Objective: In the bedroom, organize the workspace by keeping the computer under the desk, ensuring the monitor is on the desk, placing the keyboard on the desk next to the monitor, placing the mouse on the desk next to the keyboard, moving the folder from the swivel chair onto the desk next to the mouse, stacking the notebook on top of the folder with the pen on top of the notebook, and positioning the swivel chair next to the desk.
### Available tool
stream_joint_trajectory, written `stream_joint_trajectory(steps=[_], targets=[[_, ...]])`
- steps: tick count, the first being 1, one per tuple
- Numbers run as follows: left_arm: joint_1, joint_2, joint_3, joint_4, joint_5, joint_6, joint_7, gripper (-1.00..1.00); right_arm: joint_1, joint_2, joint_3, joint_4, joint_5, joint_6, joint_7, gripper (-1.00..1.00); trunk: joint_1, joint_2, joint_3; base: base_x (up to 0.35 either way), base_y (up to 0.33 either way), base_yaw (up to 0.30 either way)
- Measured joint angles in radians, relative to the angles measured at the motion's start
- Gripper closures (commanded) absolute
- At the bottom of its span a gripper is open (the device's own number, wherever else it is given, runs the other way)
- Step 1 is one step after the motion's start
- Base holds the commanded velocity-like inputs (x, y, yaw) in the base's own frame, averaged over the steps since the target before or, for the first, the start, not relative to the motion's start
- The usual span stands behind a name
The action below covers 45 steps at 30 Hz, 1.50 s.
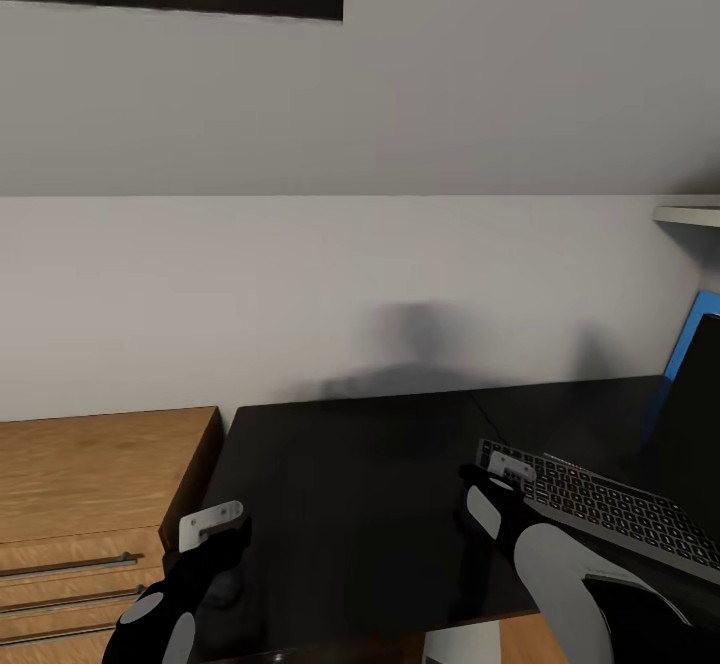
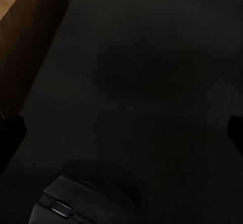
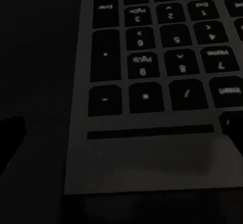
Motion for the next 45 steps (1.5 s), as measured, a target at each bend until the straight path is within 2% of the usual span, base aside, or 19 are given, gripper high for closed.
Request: stream_joint_trajectory(steps=[17,45], targets=[[0.0,0.0,0.0,0.0,-0.001,0.001,0.0,-1.0,0.0,-0.001,0.001,-0.001,0.0,0.0,0.0,-1.0,0.0,0.0,0.0,0.0,0.003,0.0],[0.0,0.0,-0.002,0.0,-0.001,0.001,0.0,-1.0,0.0,-0.001,0.001,-0.001,0.0,0.0,0.0,-1.0,0.0,0.0,0.0,-0.004,0.105,0.0]])
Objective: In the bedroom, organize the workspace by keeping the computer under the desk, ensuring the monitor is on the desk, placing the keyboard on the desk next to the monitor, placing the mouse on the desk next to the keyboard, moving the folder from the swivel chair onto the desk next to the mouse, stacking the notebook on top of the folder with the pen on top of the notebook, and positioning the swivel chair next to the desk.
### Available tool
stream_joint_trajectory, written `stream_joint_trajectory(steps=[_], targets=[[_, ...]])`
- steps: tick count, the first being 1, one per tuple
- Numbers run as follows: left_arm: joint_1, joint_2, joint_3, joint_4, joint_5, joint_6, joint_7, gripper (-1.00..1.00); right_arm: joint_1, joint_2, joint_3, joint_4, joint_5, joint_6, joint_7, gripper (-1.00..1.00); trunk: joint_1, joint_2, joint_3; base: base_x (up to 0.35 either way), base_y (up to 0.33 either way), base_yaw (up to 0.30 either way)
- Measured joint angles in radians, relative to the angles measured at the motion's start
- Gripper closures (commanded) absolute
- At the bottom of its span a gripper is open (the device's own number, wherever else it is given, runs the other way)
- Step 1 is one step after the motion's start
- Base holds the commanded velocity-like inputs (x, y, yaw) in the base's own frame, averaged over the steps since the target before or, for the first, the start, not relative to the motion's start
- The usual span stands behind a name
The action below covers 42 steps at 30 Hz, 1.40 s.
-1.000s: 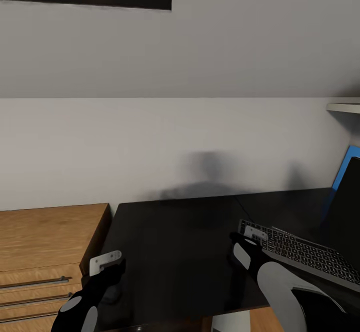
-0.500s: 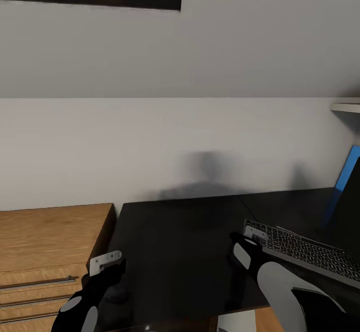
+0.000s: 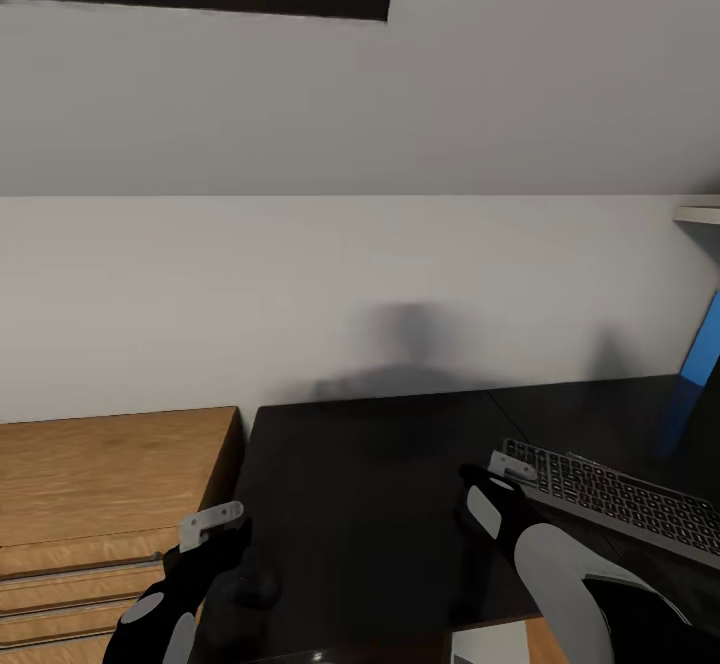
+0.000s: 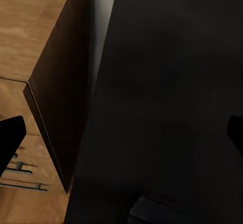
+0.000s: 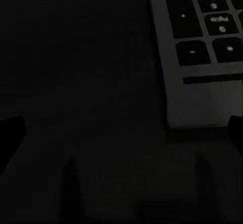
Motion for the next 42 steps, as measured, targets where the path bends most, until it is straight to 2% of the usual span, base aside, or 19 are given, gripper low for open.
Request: stream_joint_trajectory(steps=[20,42], targets=[[0.0,0.0,-0.001,0.0,0.0,0.001,0.0,-1.0,0.0,0.0,0.0,-0.001,0.002,0.0,0.0,-1.0,0.0,0.0,0.0,0.0,0.006,0.0],[0.0,0.0,-0.006,0.0,0.0,0.002,0.0,-1.0,0.0,0.002,-0.001,-0.022,0.003,-0.001,-0.005,-1.0,-0.084,0.154,0.069,0.0,0.0,0.0]])
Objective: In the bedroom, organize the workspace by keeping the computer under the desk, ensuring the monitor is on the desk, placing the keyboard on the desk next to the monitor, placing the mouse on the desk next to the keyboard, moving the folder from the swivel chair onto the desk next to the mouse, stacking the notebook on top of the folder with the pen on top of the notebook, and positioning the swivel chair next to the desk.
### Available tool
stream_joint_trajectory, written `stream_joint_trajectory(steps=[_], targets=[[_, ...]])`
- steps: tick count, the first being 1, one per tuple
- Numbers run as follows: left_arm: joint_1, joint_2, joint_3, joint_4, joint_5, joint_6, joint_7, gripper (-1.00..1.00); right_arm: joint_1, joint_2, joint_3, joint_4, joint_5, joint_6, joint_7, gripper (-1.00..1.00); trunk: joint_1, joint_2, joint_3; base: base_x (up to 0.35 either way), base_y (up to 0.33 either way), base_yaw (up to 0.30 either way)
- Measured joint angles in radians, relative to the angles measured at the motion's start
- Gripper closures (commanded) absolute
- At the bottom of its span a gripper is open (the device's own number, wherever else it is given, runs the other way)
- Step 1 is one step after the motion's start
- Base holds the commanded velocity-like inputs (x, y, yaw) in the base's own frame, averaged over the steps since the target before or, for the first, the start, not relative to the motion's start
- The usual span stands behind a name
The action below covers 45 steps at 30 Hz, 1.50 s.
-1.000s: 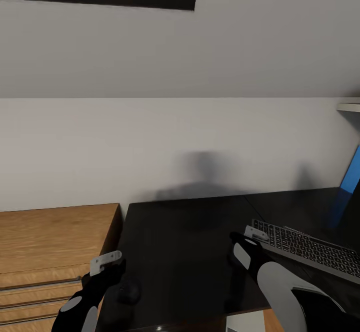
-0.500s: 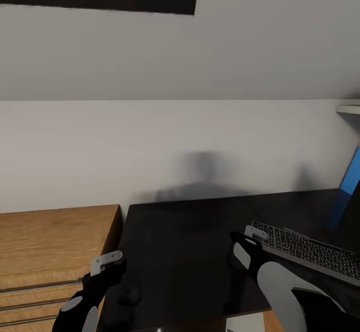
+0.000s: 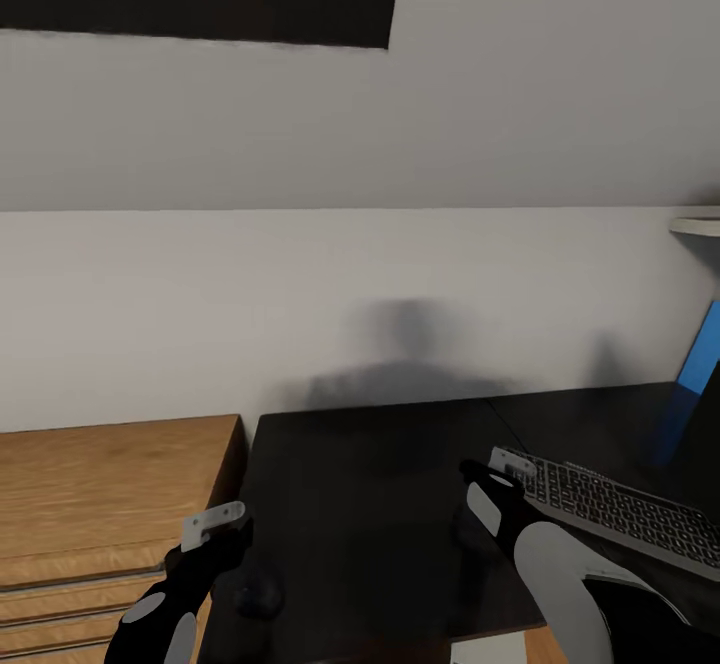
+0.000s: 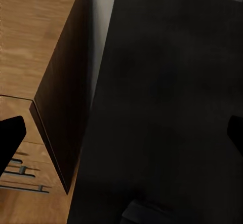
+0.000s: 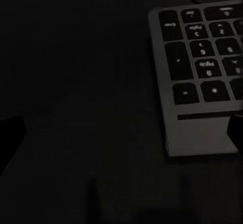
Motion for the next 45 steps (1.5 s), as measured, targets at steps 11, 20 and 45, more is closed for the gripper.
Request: stream_joint_trajectory(steps=[11,20,45], targets=[[0.0,0.0,-0.001,0.0,0.0,0.006,0.0,-1.0,0.0,0.016,0.016,-0.002,-0.001,0.0,-0.003,-1.0,-0.008,0.014,0.006,0.0,0.0,0.0],[0.0,0.0,-0.002,0.001,-0.001,0.006,0.001,-1.0,0.0,0.018,0.045,-0.002,-0.003,0.0,-0.003,-1.0,-0.008,0.014,0.006,0.0,-0.085,0.0],[0.0,0.002,-0.011,0.0,-0.001,0.006,0.0,-1.0,0.0,0.016,0.046,-0.002,-0.003,-0.001,-0.001,-1.0,-0.008,0.014,0.006,0.034,-0.161,0.0]])
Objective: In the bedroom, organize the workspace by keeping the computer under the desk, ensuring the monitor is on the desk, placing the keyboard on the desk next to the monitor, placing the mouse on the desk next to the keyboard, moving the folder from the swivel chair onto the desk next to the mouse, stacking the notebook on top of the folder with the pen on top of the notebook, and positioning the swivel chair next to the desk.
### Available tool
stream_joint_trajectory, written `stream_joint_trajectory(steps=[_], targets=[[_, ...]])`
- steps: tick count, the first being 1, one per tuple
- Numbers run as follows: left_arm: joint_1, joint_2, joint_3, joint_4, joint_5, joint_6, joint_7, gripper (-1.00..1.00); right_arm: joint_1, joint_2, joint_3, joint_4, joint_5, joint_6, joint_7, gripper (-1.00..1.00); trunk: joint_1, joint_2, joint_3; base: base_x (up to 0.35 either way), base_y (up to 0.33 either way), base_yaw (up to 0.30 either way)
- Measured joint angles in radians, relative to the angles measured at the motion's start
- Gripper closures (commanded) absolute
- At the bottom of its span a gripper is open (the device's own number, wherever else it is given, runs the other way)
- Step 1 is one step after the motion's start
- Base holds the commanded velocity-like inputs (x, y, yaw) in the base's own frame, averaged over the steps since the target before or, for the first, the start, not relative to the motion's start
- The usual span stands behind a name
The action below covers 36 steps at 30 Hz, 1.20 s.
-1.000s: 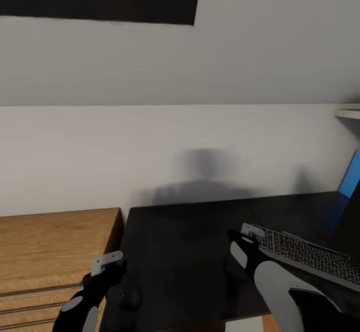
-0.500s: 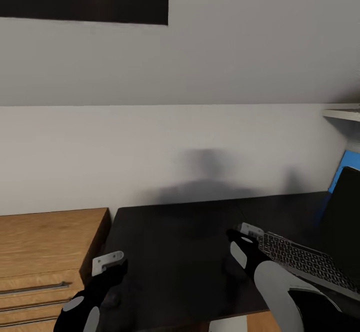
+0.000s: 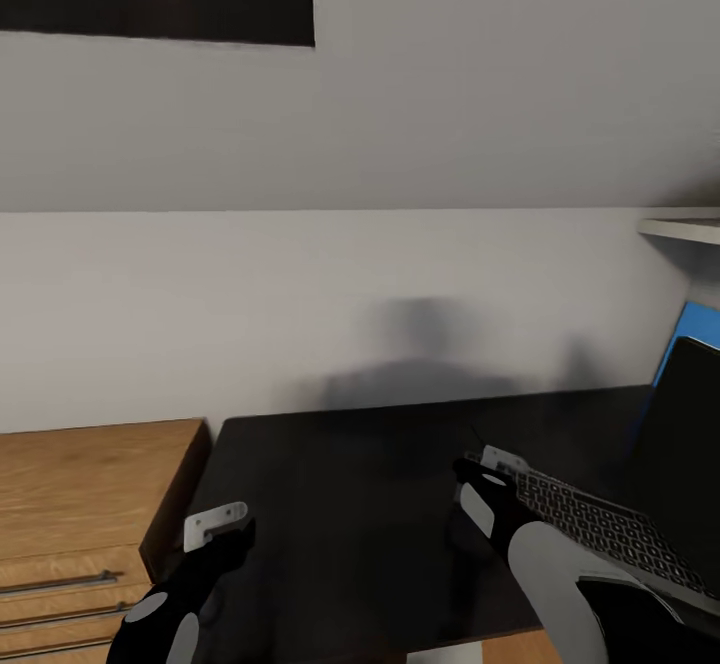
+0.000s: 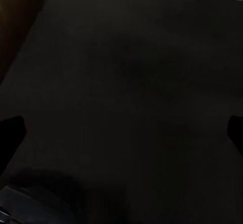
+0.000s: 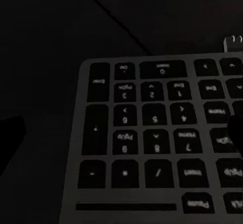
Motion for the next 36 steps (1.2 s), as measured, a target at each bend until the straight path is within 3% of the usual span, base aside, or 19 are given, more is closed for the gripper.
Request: stream_joint_trajectory(steps=[19,27,33,36], targets=[[0.0,-0.001,0.0,0.0,0.0,-0.001,0.001,-1.0,0.0,-0.01,-0.003,0.001,0.002,-0.001,-0.005,-1.0,0.0,0.0,0.0,0.19,-0.148,0.0],[0.0,0.0,0.0,0.0,0.0,-0.001,0.001,-1.0,0.0,-0.038,-0.008,0.003,-0.002,0.005,-0.014,-1.0,0.0,0.0,0.0,0.016,-0.017,0.0],[0.0,0.0,0.0,0.0,0.0,-0.001,0.001,-1.0,0.0,-0.055,-0.01,0.005,-0.01,0.012,-0.105,-1.0,0.0,0.0,0.0,0.001,-0.001,0.0],[0.0,0.0,0.0,0.0,0.0,0.0,0.0,-1.0,0.0,-0.064,-0.017,0.007,-0.008,0.022,-0.115,-1.0,0.0,0.0,0.0,0.0,0.0,0.0]])
